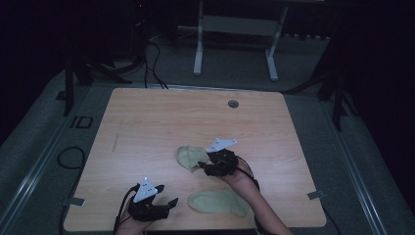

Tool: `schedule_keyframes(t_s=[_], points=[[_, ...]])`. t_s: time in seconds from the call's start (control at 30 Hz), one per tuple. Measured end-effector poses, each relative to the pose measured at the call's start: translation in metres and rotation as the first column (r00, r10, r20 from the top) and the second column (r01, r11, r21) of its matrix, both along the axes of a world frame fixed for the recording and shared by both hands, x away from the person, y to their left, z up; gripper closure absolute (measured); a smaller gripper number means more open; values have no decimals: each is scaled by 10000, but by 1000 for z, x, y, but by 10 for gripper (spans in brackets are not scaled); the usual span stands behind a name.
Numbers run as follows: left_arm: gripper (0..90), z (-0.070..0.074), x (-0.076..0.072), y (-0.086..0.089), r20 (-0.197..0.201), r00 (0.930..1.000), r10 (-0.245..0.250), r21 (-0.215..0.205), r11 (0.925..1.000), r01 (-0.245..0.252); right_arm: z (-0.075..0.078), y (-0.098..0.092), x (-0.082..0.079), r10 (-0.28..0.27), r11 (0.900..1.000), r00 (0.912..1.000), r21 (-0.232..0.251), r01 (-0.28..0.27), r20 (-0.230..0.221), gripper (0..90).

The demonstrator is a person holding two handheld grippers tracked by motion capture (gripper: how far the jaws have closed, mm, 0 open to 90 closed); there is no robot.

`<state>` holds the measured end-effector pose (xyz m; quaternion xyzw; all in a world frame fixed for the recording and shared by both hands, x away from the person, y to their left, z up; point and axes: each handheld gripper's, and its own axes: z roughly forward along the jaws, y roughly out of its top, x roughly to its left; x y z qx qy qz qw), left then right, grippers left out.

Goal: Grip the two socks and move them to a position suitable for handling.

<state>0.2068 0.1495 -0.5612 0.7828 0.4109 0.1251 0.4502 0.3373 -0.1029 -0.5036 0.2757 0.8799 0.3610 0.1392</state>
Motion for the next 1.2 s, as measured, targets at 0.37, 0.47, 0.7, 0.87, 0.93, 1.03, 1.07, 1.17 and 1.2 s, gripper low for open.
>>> schedule_keyframes(t_s=[0.37,0.47,0.7,0.87,0.93,1.03,1.07,1.17,1.2], points=[[81,-1,-5,6,16,9997,262,381,9989,-262,-34,45,38,-602,9959,9972,-705,569,-453,387],[81,-2,-3,9,-86,9994,345,189,9992,-343,-43,56,39,-604,9931,9975,-1030,563,-368,371],[81,-5,-2,10,-242,9989,398,107,9992,-396,-54,61,36,-353,9948,9993,-964,338,-146,471],[81,-6,-2,8,-207,9992,347,185,9992,-343,-54,59,35,-281,9940,9996,-1062,279,-10,621],[81,-6,-2,7,-217,9993,303,245,9993,-298,-53,59,35,-224,9931,9997,-1148,226,32,700],[81,-7,-2,5,-239,9993,280,273,9993,-274,-53,61,34,-164,9890,9994,-1466,209,319,792],[81,-7,-2,5,-219,9993,294,307,9991,-288,-52,61,33,-123,9871,9993,-1591,179,365,799],[81,-7,-2,6,-210,9992,332,306,9990,-325,-50,61,33,-56,9827,9990,-1846,137,444,811],[81,-7,-2,6,-188,9992,356,274,9990,-351,-49,61,33,-20,9820,9990,-1888,102,437,811]])
